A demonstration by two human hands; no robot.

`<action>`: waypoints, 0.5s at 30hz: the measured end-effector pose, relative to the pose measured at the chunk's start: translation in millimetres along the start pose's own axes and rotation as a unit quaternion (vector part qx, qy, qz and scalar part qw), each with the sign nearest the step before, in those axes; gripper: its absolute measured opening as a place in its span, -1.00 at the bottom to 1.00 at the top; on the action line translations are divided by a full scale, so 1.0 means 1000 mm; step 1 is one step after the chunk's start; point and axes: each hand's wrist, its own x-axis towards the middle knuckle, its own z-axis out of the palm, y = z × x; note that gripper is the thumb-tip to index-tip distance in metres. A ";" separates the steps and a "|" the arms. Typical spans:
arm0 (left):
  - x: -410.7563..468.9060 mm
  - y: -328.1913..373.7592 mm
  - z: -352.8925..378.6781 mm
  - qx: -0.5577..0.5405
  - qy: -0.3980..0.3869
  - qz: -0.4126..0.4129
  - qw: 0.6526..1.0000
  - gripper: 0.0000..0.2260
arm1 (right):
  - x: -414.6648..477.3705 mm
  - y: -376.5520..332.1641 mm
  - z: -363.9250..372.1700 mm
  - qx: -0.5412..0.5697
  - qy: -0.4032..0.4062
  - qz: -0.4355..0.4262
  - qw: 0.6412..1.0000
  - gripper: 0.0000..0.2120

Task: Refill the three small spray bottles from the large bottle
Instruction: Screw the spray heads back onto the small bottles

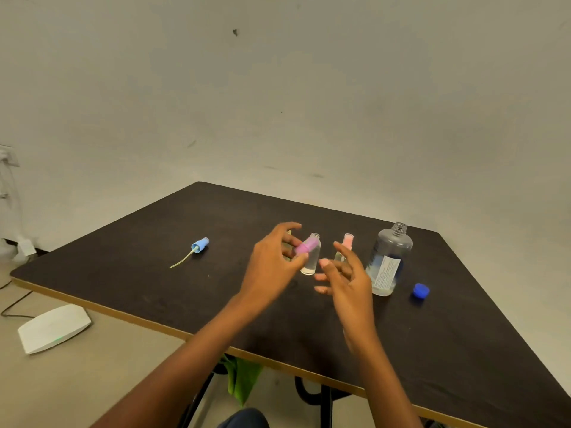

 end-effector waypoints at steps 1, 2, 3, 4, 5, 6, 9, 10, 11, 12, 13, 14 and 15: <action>-0.003 0.002 0.008 -0.025 -0.007 0.007 1.000 -0.59 | 0.004 -0.002 0.002 0.020 0.001 0.003 1.000 -0.65; -0.004 0.003 0.016 -0.040 -0.010 0.017 0.999 -0.59 | 0.007 -0.003 0.004 0.028 0.004 0.001 1.000 -0.65; -0.004 0.004 0.023 -0.046 -0.008 0.029 0.999 -0.58 | 0.011 -0.003 0.005 0.025 0.010 -0.004 1.000 -0.67; -0.003 0.004 0.028 -0.045 -0.005 0.037 0.998 -0.57 | 0.014 -0.003 0.006 0.019 0.019 -0.012 1.000 -0.69; 0.000 0.005 0.032 -0.045 -0.005 0.043 0.998 -0.54 | 0.019 -0.003 0.007 0.013 0.035 -0.022 0.999 -0.70; 0.005 0.004 0.034 -0.046 -0.014 0.050 0.998 -0.51 | 0.024 -0.004 0.008 0.012 0.054 -0.029 0.998 -0.71; 0.027 -0.009 0.030 0.010 -0.064 0.098 0.993 -0.31 | 0.044 -0.008 0.005 0.030 0.110 -0.050 0.992 -0.72; 0.038 -0.016 0.027 0.053 -0.068 0.111 0.990 -0.25 | 0.052 -0.010 0.003 0.033 0.128 -0.062 0.989 -0.70; 0.049 -0.023 0.023 0.098 -0.068 0.113 0.986 -0.21 | 0.061 -0.012 0.002 0.030 0.145 -0.076 0.986 -0.68; 0.059 -0.030 0.020 0.142 -0.070 0.106 0.982 -0.18 | 0.069 -0.013 0.001 0.020 0.159 -0.091 0.983 -0.67; 0.068 -0.036 0.018 0.189 -0.077 0.099 0.974 -0.17 | 0.077 -0.014 0.000 0.005 0.169 -0.109 0.980 -0.66; 0.075 -0.042 0.017 0.237 -0.089 0.095 0.963 -0.16 | 0.084 -0.014 -0.001 -0.014 0.178 -0.126 0.976 -0.66; 0.080 -0.047 0.019 0.280 -0.101 0.097 0.950 -0.15 | 0.092 -0.013 -0.001 -0.035 0.187 -0.143 0.971 -0.67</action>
